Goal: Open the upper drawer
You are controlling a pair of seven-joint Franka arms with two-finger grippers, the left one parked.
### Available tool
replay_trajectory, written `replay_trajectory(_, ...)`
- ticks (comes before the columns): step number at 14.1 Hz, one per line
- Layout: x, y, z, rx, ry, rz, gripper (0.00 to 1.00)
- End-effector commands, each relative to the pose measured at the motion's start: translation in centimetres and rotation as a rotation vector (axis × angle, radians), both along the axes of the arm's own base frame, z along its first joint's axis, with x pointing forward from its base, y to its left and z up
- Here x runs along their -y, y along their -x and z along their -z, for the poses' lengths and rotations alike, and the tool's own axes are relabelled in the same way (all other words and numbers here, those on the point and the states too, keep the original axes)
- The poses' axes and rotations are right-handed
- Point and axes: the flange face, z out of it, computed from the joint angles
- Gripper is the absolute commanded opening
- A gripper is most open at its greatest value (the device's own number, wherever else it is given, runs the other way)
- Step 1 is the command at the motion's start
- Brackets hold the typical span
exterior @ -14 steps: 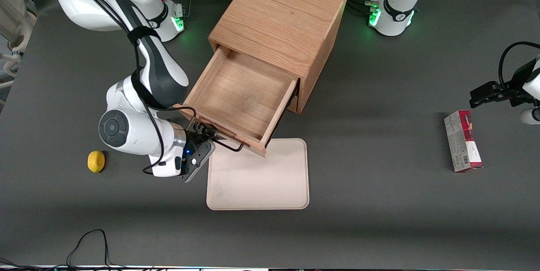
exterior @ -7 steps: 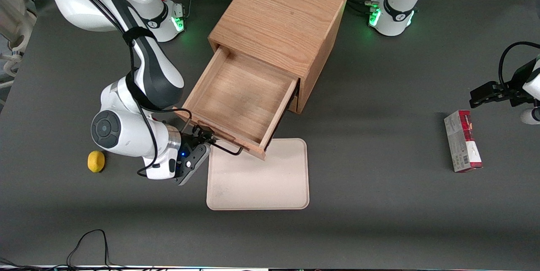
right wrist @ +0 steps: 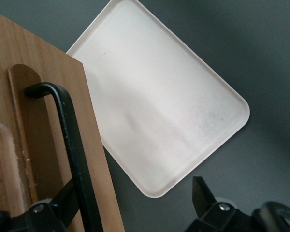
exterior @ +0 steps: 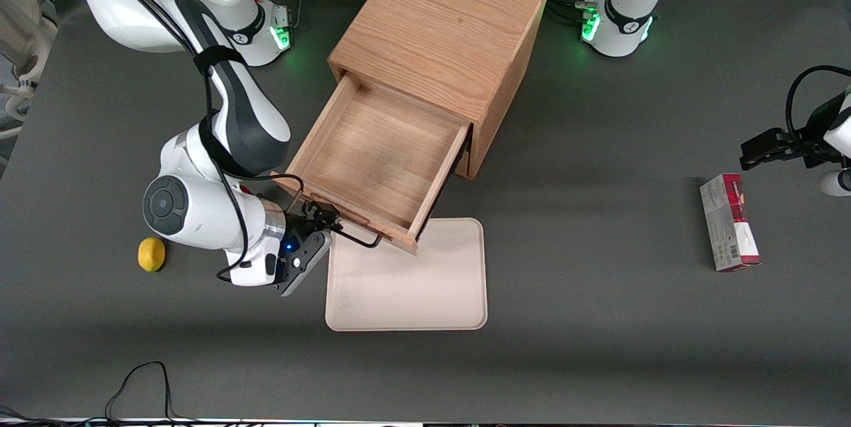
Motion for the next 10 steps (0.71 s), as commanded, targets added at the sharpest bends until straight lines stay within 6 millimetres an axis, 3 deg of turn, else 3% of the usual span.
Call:
replay_trajectory(1,-0.1,-1.2,0.1,0.025,-0.043,0.001,1.0)
replay_trajectory(10,2.8,-3.1,0.4,0.034,-0.051,0.044,1.0)
